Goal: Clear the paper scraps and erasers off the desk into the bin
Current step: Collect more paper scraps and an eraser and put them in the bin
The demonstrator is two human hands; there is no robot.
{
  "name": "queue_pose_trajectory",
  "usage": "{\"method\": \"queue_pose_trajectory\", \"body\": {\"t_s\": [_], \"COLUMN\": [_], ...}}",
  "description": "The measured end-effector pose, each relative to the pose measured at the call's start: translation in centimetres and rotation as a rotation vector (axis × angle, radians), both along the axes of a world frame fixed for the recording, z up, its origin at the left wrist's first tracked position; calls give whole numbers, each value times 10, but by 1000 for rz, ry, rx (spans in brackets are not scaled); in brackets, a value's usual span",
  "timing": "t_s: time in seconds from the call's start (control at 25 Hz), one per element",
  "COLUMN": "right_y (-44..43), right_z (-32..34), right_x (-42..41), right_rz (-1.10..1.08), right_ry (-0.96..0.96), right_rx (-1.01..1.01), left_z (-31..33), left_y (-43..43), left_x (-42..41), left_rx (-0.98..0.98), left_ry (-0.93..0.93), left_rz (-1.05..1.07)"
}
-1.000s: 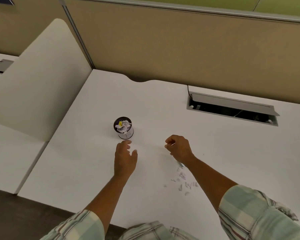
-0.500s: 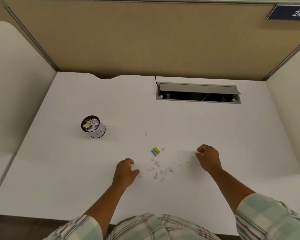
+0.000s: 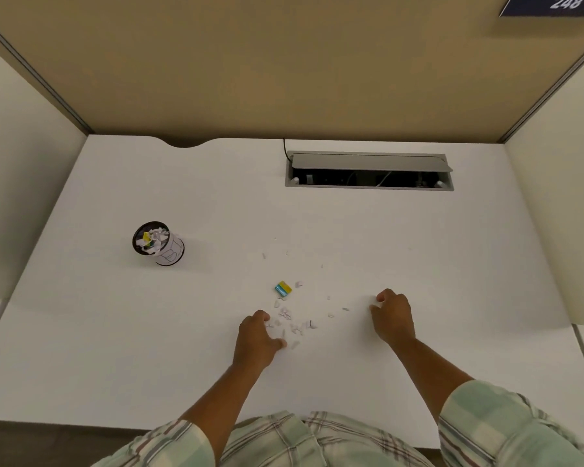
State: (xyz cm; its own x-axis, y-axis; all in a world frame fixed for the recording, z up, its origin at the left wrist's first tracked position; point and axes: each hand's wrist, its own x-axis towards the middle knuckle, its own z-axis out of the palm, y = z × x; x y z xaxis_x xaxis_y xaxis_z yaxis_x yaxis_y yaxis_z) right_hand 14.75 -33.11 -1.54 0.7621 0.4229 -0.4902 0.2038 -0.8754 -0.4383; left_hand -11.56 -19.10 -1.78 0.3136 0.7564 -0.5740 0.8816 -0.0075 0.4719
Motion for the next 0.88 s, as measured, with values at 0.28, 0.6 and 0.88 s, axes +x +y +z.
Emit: {"method": "queue_pose_trajectory", "body": {"t_s": [0.28, 0.6, 0.88], "right_y": [40, 71, 86], "right_z": [0, -7, -15], "right_x": [-40, -85, -111], "right_rz": [315, 760, 811], "right_ry": [131, 87, 52], "right_rx": [7, -88, 47], "left_z": [-1, -6, -14], "left_y": [-14, -7, 5], "left_x": [28, 27, 24], "left_rx": [-16, 32, 99], "left_ry": [-16, 24, -61], "left_rz": [-82, -233, -188]}}
